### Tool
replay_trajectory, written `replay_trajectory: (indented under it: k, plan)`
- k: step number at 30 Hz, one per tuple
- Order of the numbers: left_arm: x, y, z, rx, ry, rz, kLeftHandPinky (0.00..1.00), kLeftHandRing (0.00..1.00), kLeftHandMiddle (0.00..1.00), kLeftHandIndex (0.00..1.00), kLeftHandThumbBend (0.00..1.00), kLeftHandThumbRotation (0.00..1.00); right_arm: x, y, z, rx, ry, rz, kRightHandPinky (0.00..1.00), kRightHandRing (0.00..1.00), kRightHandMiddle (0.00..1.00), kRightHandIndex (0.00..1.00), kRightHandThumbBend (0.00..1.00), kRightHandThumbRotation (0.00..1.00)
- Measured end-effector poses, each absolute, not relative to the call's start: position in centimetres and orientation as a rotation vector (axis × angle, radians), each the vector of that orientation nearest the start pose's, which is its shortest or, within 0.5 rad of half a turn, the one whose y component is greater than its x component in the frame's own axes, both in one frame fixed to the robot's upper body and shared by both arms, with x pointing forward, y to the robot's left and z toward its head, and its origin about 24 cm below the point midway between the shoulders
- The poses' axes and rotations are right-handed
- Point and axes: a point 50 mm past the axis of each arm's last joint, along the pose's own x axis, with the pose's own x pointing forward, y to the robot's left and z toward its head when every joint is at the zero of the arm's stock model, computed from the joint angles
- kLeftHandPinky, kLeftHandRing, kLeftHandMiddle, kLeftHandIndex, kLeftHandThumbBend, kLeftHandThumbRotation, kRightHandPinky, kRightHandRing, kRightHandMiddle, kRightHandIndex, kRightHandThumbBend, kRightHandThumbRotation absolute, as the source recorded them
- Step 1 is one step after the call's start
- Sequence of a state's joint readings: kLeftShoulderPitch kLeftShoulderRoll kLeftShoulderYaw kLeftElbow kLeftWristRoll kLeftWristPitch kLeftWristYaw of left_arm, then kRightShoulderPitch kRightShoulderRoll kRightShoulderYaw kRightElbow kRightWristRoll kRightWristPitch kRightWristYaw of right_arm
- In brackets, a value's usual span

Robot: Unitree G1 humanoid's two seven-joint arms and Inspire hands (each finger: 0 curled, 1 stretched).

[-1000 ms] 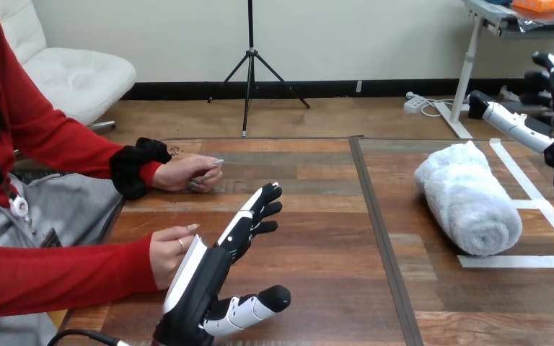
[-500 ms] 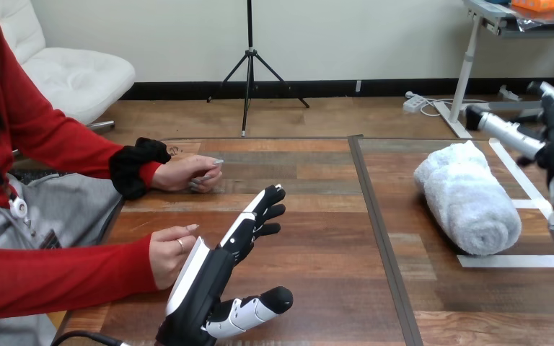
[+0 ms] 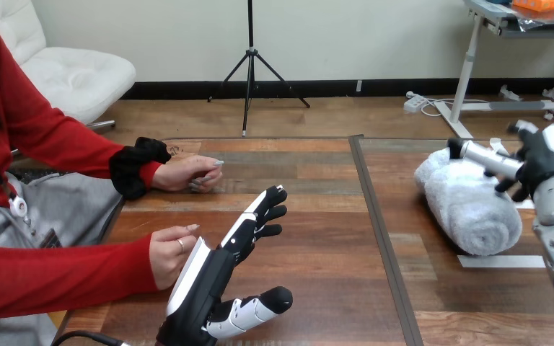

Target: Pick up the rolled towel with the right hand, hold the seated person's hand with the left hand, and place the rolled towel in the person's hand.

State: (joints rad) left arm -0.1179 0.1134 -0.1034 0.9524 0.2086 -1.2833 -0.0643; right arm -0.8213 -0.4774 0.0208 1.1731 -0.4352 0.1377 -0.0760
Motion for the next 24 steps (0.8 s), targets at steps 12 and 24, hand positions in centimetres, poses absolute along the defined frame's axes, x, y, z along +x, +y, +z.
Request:
replay_trajectory:
  k: [12, 24]
  plan:
    - [20.8, 13.3, -1.8, 0.214, -0.428, -0.397, 0.80, 0.88, 0.92, 0.93, 1.00, 0.84, 36.9, -28.5, 7.4, -1.031, 0.565, -0.233, 0.39, 0.56, 0.64, 0.73, 1.00, 0.74]
    - [20.8, 13.2, -1.5, 0.211, -0.448, -0.403, 0.79, 0.88, 0.92, 0.93, 1.00, 0.83, 37.6, -28.1, 8.4, -1.191, 0.632, -0.167, 0.36, 0.59, 0.70, 0.79, 1.00, 0.78]
